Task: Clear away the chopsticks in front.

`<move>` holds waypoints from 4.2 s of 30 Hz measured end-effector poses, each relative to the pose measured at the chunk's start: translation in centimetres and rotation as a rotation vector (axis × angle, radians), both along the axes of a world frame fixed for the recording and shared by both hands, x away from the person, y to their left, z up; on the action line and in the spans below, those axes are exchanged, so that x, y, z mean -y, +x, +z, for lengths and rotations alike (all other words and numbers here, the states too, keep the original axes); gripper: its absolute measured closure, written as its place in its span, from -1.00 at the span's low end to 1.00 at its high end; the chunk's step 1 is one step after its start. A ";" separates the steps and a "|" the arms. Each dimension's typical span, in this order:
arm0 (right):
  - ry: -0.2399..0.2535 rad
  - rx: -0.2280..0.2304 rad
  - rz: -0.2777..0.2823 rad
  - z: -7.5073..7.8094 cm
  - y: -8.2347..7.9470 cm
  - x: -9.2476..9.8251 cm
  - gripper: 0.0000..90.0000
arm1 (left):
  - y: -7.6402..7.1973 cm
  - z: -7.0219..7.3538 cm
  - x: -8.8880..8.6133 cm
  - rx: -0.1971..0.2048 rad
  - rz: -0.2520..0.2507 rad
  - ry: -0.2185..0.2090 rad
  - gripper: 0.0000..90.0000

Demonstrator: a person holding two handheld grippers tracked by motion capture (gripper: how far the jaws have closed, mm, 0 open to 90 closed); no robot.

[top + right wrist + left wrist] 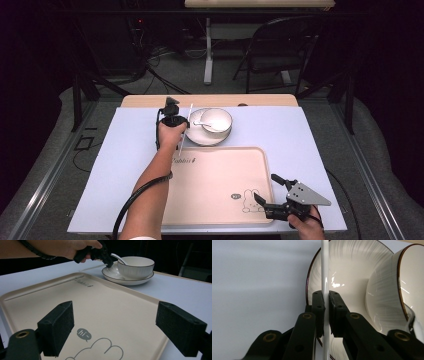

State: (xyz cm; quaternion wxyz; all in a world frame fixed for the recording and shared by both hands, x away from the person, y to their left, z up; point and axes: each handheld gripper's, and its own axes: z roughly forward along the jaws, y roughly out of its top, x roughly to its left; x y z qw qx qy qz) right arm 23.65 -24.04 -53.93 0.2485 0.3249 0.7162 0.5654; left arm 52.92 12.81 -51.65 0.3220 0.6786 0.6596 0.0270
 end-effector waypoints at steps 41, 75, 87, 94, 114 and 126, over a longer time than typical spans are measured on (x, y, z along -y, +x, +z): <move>0.001 -0.004 -0.002 0.0 0.0 -0.1 -0.68 | -8.2 4.4 -5.7 0.080 0.026 -0.012 0.87; -0.008 -0.001 -0.012 -0.1 0.0 -0.2 -0.68 | -17.2 -0.1 -5.6 0.093 -0.015 0.044 0.87; -0.009 0.000 -0.011 -0.1 0.0 -0.2 -0.68 | -19.1 -1.3 -6.0 0.094 0.024 0.034 0.87; -0.010 -0.001 -0.011 0.0 -0.1 -0.2 -0.68 | -19.6 -2.0 -6.2 0.089 0.040 0.042 0.87; -0.003 -0.003 -0.013 -0.1 -0.1 -0.2 -0.68 | -20.4 -2.6 -6.8 0.072 0.084 0.014 0.87; -0.004 -0.003 -0.010 -0.1 -0.1 -0.2 -0.68 | -20.6 -2.9 -7.0 0.062 0.105 0.015 0.84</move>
